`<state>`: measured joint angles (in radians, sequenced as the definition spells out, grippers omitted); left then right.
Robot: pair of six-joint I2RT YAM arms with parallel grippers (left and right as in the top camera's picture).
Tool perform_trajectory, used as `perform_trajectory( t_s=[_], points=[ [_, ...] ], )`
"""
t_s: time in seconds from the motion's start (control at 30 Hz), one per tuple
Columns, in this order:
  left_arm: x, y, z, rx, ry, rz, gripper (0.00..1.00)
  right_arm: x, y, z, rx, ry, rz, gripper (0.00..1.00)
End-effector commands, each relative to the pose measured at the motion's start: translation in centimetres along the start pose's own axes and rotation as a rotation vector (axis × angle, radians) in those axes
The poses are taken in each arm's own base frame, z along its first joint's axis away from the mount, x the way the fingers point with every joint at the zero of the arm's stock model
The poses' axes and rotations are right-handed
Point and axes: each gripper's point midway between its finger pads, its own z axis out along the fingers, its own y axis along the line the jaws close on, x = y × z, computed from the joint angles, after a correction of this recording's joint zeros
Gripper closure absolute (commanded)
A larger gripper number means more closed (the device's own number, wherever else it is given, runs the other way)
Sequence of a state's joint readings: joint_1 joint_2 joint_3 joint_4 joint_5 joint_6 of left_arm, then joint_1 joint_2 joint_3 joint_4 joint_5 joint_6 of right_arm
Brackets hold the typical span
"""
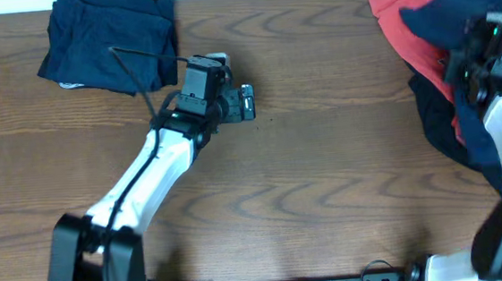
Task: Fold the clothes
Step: 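Lower the right gripper and grasp the navy shorts edge, then drag the navy shorts left to the table center with the right gripper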
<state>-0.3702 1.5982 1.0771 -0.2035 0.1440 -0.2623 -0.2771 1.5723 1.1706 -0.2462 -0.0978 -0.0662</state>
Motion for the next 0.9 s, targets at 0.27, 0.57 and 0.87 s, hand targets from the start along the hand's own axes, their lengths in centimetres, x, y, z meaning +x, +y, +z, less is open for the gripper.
perform_trajectory(
  t_s=[0.27,0.57,0.87],
  points=[
    [-2.8,3.1,-9.2,-0.124,-0.122,-0.049,0.01,-4.9,19.1,-7.1,-0.402,-0.136,-0.209,0.99],
    [-2.0,7.3,-11.4,-0.216,-0.093,-0.132,0.02,2.5,32.0,-6.2,-0.665,0.02,-0.315,0.99],
    [-1.9,9.7,-12.0,-0.267,-0.09,-0.173,0.01,9.0,42.9,-10.3,-0.951,0.093,-0.39,0.99]
  ],
)
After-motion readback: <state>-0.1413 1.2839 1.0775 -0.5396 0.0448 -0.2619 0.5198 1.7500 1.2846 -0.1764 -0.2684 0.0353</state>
